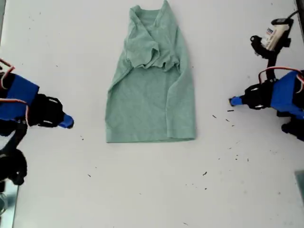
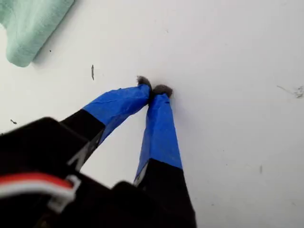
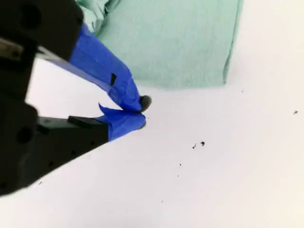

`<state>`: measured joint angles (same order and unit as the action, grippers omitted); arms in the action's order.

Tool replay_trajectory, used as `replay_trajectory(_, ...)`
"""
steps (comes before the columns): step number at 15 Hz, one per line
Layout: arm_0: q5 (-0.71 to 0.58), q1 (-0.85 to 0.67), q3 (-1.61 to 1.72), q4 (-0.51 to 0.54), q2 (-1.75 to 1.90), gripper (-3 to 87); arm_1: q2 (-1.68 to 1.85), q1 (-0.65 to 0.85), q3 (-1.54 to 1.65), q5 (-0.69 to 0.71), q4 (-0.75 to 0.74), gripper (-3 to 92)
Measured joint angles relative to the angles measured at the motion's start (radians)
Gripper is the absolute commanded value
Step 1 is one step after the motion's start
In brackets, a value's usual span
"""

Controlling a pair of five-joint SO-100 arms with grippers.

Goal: Fold t shirt

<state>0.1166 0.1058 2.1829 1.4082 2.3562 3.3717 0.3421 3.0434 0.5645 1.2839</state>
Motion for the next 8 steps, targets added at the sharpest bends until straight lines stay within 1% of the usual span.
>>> replay_trajectory(2,-0.018,0.009,-0.37,0.135,-0.256,-0.3,0.017,0.0,0.0,0.0,0.011,2.4)
replay_trajectory(3,-0.049,0.011,-0.494,0.158,-0.344,4.9,0.028,0.0,0.0,0.0,0.018,2.4)
replay_trajectory(4,-0.086,0.011,-0.574,0.17,-0.411,16.2,0.037,0.0,0.0,0.0,0.025,2.4)
replay_trajectory(5,-0.12,0.011,-0.638,0.176,-0.468,22.2,0.043,0.0,0.0,0.0,0.026,2.4)
replay_trajectory(6,-0.146,0.002,-0.68,0.178,-0.5,23.0,0.048,0.0,0.0,0.0,0.028,2.4)
replay_trajectory(8,-0.158,-0.015,-0.69,0.178,-0.518,25.0,0.055,0.0,0.0,0.0,0.032,2.4)
